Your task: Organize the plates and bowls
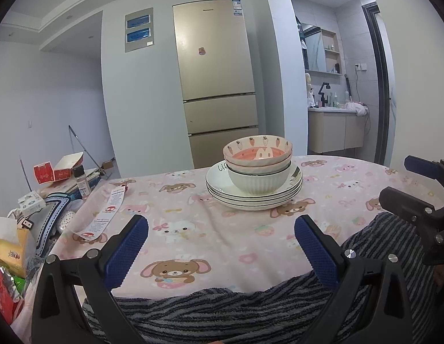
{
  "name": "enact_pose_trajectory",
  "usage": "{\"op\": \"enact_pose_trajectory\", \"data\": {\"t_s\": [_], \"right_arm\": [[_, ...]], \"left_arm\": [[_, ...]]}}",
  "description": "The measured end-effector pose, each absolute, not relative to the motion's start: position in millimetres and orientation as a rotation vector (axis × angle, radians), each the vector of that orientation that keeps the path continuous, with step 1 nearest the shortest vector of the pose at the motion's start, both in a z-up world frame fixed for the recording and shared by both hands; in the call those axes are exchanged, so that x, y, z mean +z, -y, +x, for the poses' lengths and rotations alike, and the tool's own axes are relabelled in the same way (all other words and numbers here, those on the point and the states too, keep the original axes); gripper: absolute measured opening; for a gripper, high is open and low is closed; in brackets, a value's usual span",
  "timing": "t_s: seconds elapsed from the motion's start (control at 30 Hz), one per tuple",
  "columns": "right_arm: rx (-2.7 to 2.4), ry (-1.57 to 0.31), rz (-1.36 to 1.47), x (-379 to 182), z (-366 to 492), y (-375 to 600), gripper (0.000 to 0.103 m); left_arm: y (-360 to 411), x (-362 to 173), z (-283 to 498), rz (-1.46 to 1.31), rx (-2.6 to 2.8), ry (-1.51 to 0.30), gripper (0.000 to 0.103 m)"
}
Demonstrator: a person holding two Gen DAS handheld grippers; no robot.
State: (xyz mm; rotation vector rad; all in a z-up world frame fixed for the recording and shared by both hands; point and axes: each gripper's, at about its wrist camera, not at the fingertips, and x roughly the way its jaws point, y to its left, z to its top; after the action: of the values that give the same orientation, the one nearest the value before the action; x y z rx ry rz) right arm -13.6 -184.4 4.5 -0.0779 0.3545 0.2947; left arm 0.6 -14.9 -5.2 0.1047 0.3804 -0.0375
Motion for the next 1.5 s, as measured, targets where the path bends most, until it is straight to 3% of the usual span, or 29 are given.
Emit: {"op": "enact_pose_trajectory", "data": {"t_s": [1.5], "right_arm": [[0.299, -0.370, -0.073, 4.1, -13.0, 185.3, 0.103]], "left_arm": [[18.4, -10.7, 7.3, 0.132, -0.045, -0.407, 0.103]]}}
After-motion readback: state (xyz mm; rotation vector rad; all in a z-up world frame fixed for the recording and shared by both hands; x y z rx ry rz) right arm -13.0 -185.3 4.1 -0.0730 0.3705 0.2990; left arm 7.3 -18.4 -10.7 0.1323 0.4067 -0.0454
